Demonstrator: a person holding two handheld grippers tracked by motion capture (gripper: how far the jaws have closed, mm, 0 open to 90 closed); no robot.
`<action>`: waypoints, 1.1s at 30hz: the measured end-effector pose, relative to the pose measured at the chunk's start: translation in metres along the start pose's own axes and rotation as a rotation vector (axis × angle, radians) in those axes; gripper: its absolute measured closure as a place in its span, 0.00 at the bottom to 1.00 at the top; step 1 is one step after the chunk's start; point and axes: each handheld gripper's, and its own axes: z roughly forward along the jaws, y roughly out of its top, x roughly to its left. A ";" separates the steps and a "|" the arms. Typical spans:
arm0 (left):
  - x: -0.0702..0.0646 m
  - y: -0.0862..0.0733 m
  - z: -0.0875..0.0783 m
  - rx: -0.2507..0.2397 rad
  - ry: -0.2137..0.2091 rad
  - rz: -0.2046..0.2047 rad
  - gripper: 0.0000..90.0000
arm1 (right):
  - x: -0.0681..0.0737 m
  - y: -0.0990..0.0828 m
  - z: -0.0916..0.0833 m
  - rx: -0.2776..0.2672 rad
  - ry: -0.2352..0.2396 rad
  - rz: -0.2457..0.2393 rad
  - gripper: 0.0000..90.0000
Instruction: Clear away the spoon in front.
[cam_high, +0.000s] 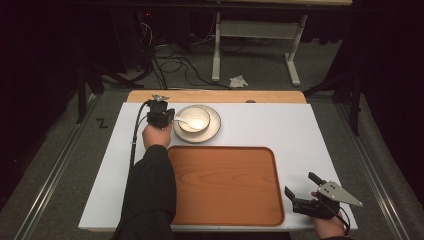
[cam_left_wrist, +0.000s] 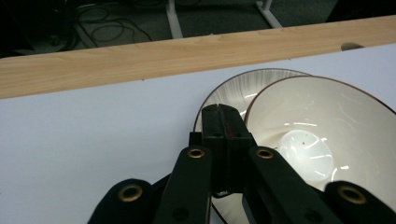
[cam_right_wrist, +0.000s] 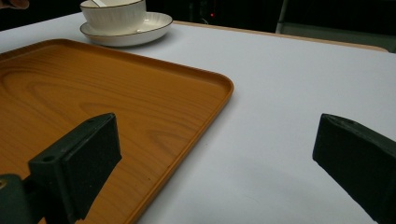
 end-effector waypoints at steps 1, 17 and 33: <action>0.000 0.000 0.000 0.000 0.000 0.000 1.00 | 0.000 0.000 0.000 0.000 0.000 0.000 0.02; -0.017 -0.017 -0.043 -0.068 -0.078 0.033 1.00 | 0.005 0.003 -0.001 -0.009 0.001 -0.026 0.02; -0.009 -0.034 -0.037 -0.012 -0.090 0.013 1.00 | 0.003 0.001 0.000 0.002 -0.002 -0.027 0.02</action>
